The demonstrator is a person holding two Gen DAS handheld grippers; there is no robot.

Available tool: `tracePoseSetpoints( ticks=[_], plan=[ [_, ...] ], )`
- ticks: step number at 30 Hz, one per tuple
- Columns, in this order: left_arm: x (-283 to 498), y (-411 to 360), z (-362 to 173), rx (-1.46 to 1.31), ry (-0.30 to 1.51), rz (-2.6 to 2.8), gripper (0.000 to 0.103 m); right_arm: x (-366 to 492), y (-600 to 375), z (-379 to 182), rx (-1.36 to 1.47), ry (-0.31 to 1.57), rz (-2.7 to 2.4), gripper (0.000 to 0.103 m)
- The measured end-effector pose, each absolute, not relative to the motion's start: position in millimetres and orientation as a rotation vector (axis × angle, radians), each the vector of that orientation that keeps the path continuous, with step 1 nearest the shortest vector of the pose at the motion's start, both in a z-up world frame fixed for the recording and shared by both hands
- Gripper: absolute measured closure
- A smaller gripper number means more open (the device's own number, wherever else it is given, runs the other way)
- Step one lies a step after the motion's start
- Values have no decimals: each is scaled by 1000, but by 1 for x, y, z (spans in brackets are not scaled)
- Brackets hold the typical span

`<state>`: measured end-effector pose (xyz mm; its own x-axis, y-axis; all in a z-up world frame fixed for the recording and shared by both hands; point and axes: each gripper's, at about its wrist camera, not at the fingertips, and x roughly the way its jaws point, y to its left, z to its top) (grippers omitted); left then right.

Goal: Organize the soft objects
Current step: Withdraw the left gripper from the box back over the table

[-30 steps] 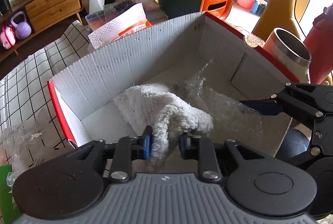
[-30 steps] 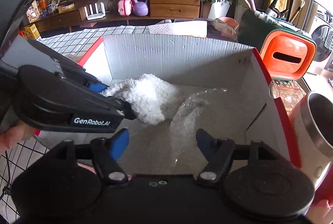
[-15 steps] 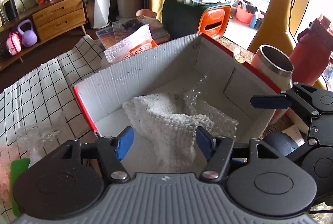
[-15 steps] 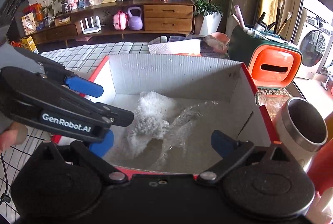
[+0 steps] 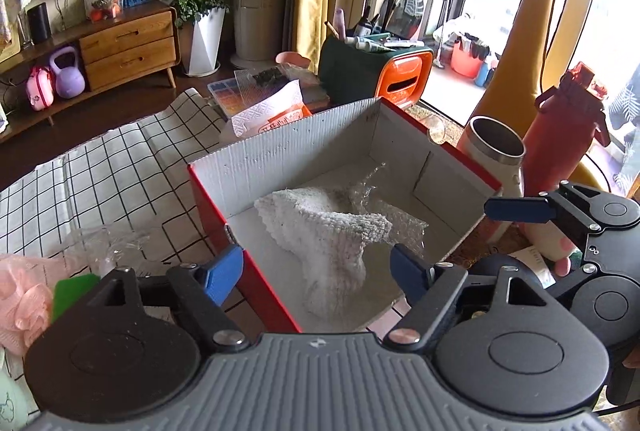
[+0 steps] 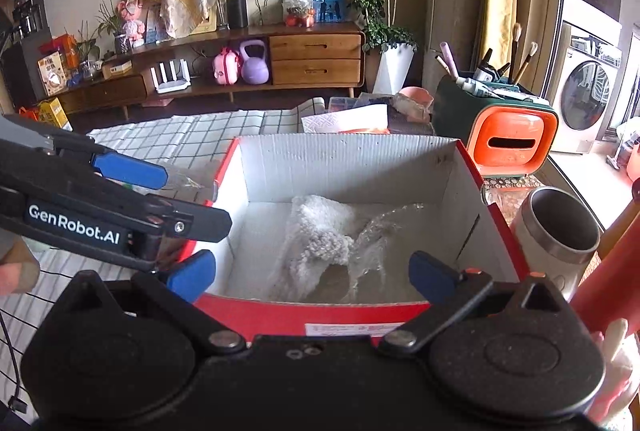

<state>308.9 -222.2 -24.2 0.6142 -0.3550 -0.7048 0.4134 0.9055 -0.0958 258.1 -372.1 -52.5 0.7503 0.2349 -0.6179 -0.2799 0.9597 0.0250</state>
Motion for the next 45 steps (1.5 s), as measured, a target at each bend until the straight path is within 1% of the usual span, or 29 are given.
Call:
tracePoseSetpoints(
  ticks=[3,6,9,14,22,32,39,45],
  plan=[
    [296,-211,-17,57,778,-443,22,247,-366,-46,-54,656,282,0],
    [281,-197,-10,43,755,-440,18,236,-358,-39,-34,647,288,0],
    [264,-182,-2,28,734,-434,17,223,-347,-32,-14,637,297,0],
    [233,-154,10,34,700,-403,4,203,-323,-24,2,626,318,0],
    [182,-92,22,4,629,-362,1,171,-273,-13,-8,605,386,0],
    [136,-5,30,-32,578,-276,0,135,-214,-5,-15,579,440,0],
    [112,62,28,-82,569,-208,0,123,-195,-4,-48,582,465,0],
    [97,121,24,-101,550,-97,0,131,-183,-14,-86,612,487,0]
  ],
)
